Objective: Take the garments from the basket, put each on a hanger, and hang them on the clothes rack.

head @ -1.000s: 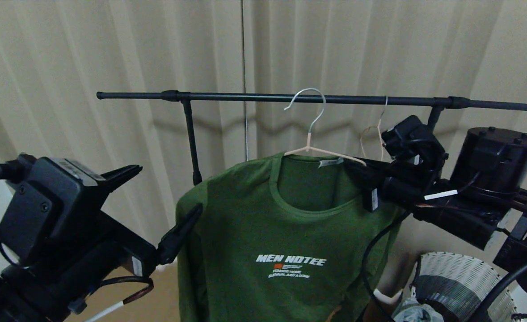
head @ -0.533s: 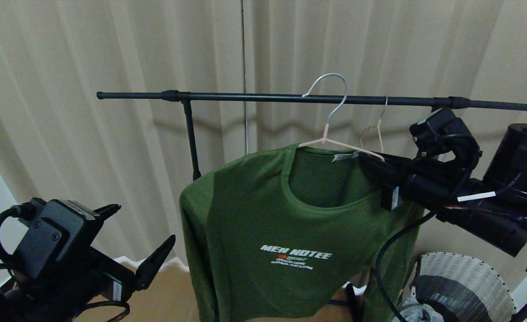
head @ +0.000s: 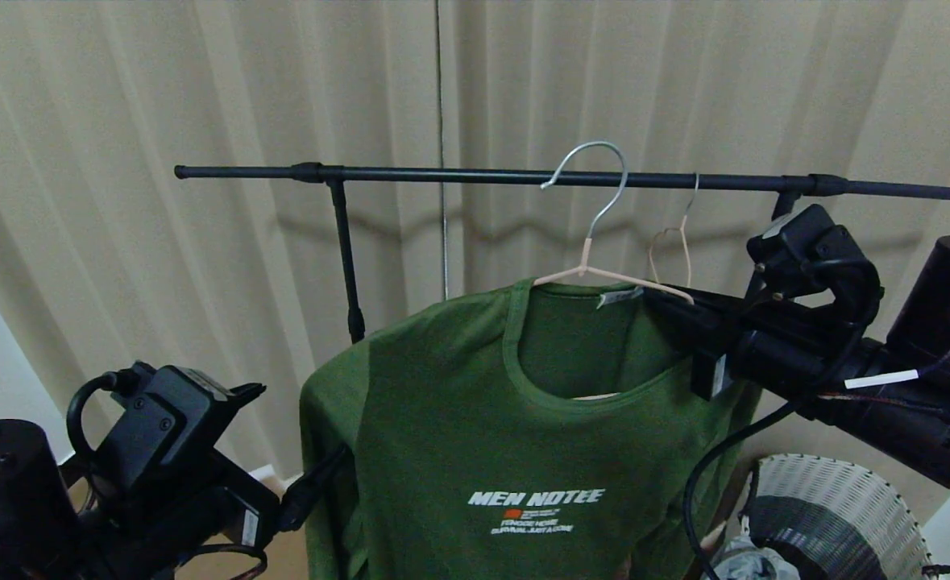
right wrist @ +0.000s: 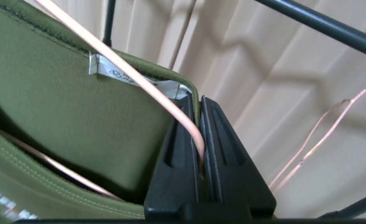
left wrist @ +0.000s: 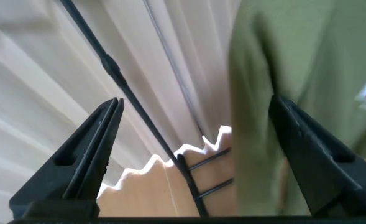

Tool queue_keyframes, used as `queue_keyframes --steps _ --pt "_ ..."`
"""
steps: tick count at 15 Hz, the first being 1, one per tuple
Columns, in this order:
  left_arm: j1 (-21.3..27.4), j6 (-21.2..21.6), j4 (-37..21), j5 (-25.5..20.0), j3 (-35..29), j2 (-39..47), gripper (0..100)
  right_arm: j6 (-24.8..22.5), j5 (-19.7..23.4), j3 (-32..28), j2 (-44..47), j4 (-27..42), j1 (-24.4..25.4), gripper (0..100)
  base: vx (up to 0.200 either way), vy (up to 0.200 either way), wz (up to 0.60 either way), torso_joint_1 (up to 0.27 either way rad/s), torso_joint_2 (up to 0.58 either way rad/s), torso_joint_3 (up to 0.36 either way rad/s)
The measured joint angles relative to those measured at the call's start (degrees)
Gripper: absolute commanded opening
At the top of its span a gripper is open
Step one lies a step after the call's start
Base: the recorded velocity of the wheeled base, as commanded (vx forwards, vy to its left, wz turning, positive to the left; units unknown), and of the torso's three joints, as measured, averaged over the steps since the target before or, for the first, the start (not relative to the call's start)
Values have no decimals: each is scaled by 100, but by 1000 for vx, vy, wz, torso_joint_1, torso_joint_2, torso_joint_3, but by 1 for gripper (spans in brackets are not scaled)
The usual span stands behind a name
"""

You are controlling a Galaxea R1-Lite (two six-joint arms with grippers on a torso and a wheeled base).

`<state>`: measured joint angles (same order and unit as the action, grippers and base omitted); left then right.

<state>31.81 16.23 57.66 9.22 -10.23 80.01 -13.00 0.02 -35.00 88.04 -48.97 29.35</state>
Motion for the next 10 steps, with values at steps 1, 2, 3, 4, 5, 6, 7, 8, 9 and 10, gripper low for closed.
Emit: queue_keyframes --steps 1,2,3,4,5,6,7,8,9,10 --pt "-4 2 -5 -2 9 15 0 0 -5 0 -4 0 5 0 0 0 0 0 0 0" --pt "-9 9 -2 6 9 23 0 -2 -7 0 -6 0 7 0 0 0 0 0 0 0" --pt "-15 0 15 20 -2 28 0 -13 -32 -2 -6 15 -1 0 0 0 0 0 0 0" --pt "-26 -2 59 30 0 28 0 -22 -51 2 -4 41 -44 0 0 0 0 0 0 0" --pt "-35 2 197 30 67 12 0 -30 -60 22 7 56 -163 0 0 0 0 0 0 0" --pt "-44 27 364 28 163 -33 0 -57 -95 35 30 66 -339 0 0 0 0 0 0 0" --pt "-46 52 514 24 266 -121 0 -96 -174 46 66 74 -477 0 0 0 0 0 0 0" --pt "-52 79 562 17 338 -219 0 -117 -286 46 96 74 -571 0 0 0 0 0 0 0" --pt "-52 121 575 13 411 -357 0 -128 -390 30 126 89 -656 0 0 0 0 0 0 0" --pt "-41 187 578 2 497 -468 0 -128 -418 11 151 101 -692 0 0 0 0 0 0 0"
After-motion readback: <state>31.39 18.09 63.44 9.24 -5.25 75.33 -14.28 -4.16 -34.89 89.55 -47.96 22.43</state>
